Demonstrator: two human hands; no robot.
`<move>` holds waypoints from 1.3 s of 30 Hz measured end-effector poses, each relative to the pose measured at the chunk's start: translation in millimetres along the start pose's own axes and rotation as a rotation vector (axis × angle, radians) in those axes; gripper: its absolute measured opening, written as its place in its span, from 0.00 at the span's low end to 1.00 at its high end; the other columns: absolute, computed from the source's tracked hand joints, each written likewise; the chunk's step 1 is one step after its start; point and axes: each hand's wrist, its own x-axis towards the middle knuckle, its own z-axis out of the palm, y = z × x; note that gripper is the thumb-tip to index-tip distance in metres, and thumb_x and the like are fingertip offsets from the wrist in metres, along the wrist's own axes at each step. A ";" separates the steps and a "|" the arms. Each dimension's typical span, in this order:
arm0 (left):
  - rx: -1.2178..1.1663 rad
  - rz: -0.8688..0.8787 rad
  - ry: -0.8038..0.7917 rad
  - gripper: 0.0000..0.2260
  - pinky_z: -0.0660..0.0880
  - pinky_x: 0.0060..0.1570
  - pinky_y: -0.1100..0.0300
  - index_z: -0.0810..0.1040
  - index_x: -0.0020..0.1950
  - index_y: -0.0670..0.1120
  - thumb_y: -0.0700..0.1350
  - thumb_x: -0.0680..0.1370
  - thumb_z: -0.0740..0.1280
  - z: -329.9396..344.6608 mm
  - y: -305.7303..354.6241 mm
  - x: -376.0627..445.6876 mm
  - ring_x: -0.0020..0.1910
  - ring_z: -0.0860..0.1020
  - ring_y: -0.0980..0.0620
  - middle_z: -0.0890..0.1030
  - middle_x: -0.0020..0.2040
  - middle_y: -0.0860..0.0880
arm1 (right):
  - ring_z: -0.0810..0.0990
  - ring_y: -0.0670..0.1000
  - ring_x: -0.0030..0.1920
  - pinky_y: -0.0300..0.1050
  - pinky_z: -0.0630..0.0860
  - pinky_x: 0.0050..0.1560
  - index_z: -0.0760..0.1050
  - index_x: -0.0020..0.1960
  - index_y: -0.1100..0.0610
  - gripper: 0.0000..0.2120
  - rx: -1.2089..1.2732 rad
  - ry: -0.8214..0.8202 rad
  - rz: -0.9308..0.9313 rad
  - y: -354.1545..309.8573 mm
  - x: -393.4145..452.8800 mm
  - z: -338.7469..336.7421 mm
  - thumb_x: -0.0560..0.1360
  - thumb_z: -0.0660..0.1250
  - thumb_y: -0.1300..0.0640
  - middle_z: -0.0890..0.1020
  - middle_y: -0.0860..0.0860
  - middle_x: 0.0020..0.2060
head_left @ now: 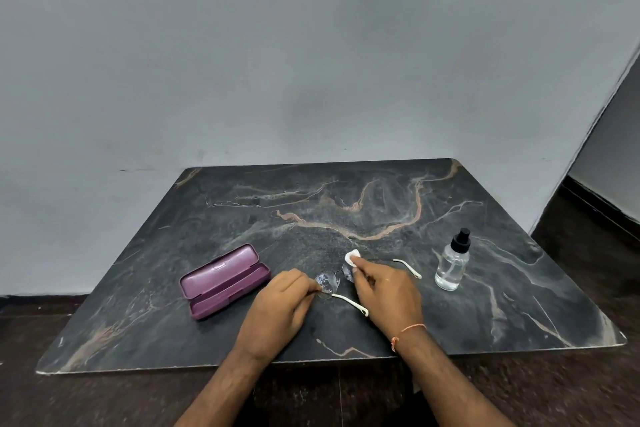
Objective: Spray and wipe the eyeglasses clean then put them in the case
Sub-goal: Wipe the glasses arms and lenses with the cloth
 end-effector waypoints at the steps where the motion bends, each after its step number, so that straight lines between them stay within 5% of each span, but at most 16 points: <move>1: -0.001 0.002 0.003 0.06 0.78 0.53 0.59 0.85 0.53 0.45 0.44 0.83 0.69 0.1 0.6 0.4 0.49 0.82 0.51 0.83 0.49 0.52 | 0.86 0.50 0.43 0.49 0.80 0.43 0.84 0.62 0.33 0.12 0.009 -0.028 -0.006 -0.1 -1.1 -0.6 0.80 0.70 0.43 0.86 0.45 0.37; 5: 0.005 -0.010 0.016 0.08 0.77 0.53 0.60 0.85 0.53 0.45 0.45 0.83 0.67 0.0 1.2 1.0 0.48 0.81 0.52 0.83 0.48 0.52 | 0.85 0.46 0.42 0.47 0.80 0.44 0.86 0.59 0.33 0.12 0.020 -0.082 -0.036 -0.5 -6.0 -2.7 0.78 0.70 0.43 0.80 0.40 0.30; 11: 0.008 -0.006 0.014 0.08 0.78 0.52 0.59 0.85 0.52 0.45 0.45 0.83 0.67 0.3 1.4 1.4 0.48 0.82 0.51 0.83 0.48 0.52 | 0.87 0.52 0.49 0.48 0.81 0.46 0.86 0.62 0.37 0.13 -0.082 0.021 0.033 -3.9 -0.3 -1.5 0.81 0.68 0.44 0.89 0.46 0.43; 18: 0.004 -0.013 0.020 0.08 0.77 0.53 0.61 0.85 0.53 0.45 0.45 0.83 0.67 -0.6 2.5 0.9 0.48 0.81 0.52 0.83 0.47 0.52 | 0.86 0.46 0.45 0.44 0.80 0.44 0.86 0.58 0.35 0.14 -0.032 -0.067 -0.001 -4.9 -6.4 -4.9 0.76 0.66 0.43 0.87 0.41 0.37; 24: -0.002 -0.007 0.013 0.07 0.78 0.52 0.59 0.85 0.53 0.45 0.45 0.83 0.67 -1.1 2.7 1.4 0.48 0.82 0.51 0.82 0.48 0.52 | 0.88 0.54 0.50 0.50 0.82 0.47 0.87 0.61 0.40 0.13 -0.120 -0.029 0.038 -5.3 -1.5 -3.5 0.80 0.67 0.46 0.89 0.46 0.42; 28: -0.003 -0.011 0.016 0.08 0.78 0.52 0.59 0.85 0.52 0.45 0.45 0.83 0.67 -2.9 3.0 1.1 0.48 0.82 0.50 0.82 0.47 0.52 | 0.86 0.47 0.45 0.46 0.81 0.45 0.86 0.55 0.36 0.14 -0.066 -0.102 0.064 -8.1 -5.9 -7.3 0.74 0.66 0.41 0.86 0.40 0.37; 33: 0.003 -0.008 0.020 0.03 0.78 0.52 0.58 0.85 0.52 0.44 0.41 0.82 0.71 -3.5 4.3 2.1 0.47 0.82 0.49 0.83 0.47 0.51 | 0.87 0.54 0.46 0.49 0.80 0.43 0.87 0.52 0.45 0.12 -0.163 -0.037 0.028 -7.5 -2.9 -5.3 0.79 0.66 0.45 0.87 0.46 0.38; 39: 0.004 -0.011 0.036 0.05 0.76 0.52 0.59 0.85 0.51 0.43 0.42 0.82 0.69 -4.8 6.9 3.2 0.47 0.81 0.50 0.83 0.46 0.50 | 0.87 0.50 0.48 0.46 0.79 0.46 0.87 0.57 0.39 0.12 -0.148 -0.086 0.021 -8.8 -4.5 -8.5 0.78 0.67 0.45 0.88 0.43 0.40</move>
